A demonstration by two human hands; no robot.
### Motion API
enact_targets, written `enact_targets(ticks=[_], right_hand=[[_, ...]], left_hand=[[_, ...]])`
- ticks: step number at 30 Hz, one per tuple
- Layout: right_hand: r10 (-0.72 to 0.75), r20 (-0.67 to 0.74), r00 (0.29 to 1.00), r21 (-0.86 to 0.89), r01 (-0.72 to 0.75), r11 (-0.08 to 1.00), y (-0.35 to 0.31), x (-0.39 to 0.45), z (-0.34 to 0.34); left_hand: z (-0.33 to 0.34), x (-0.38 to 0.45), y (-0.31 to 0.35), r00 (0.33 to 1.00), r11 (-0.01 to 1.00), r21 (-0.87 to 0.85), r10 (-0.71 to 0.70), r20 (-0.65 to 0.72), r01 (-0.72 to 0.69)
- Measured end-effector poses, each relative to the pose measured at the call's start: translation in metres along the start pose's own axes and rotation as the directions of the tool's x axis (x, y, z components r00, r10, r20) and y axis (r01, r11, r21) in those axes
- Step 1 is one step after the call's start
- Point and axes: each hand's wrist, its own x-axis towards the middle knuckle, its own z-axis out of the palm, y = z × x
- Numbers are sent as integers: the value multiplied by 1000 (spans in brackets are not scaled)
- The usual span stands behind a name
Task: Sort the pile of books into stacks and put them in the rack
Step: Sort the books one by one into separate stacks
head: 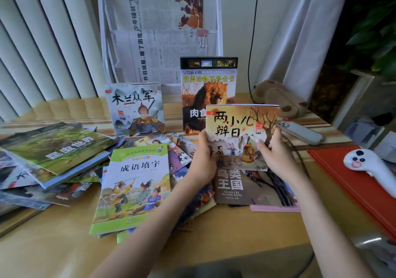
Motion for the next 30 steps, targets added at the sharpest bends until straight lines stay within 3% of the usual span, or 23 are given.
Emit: enact_targets(ticks=[2,4,6,10,14,18,19,22,23,30], right_hand=[[-29,-98,995,-61,23,998,-4,2,4],[-127,-227,965,-156,92,983,-25,8,13],[-254,-271,928,-233,193,953,-54,21,31],[-397,-160,904,-404,308,862,-105,63,90],[-434,-104,895,-333,380,863,-139,100,157],[-373,-50,926,-385,327,863,-138,122,211],[-346,-46,937,-421,296,858,-134,124,219],[-274,-78,958,-487,203,849,-120,126,237],[-271,-94,958,-499,190,846,-116,126,240],[-299,-127,946,-537,188,823,-106,128,250]], left_hand=[[-6,1,-1,998,999,27,45,-55,-43],[-26,10,0,985,996,53,81,-149,-74],[-58,23,-4,962,990,121,102,-252,-73],[-139,46,-38,899,963,265,67,-433,55],[-194,61,-75,843,945,278,4,-538,173],[-214,70,-119,822,908,290,-95,-561,302],[-214,69,-133,834,851,375,-122,-537,367],[-211,64,-156,882,559,685,-255,-396,468],[-210,63,-157,884,528,710,-275,-377,467],[-211,61,-156,890,599,670,-189,-415,440]])
